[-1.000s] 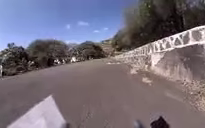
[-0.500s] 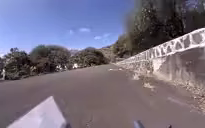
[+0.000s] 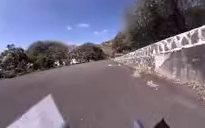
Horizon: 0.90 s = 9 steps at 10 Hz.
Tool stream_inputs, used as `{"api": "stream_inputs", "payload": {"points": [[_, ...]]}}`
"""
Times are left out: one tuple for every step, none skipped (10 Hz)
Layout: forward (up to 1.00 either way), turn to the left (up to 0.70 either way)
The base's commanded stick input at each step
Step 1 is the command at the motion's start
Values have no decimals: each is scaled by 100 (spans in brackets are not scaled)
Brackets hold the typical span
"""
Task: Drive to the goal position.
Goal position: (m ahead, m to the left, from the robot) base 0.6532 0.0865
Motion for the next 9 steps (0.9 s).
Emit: {"api": "stream_inputs", "payload": {"points": [[50,-42],[50,-38],[50,-13],[50,0],[50,0],[50,0],[50,0],[50,0],[50,0]]}}
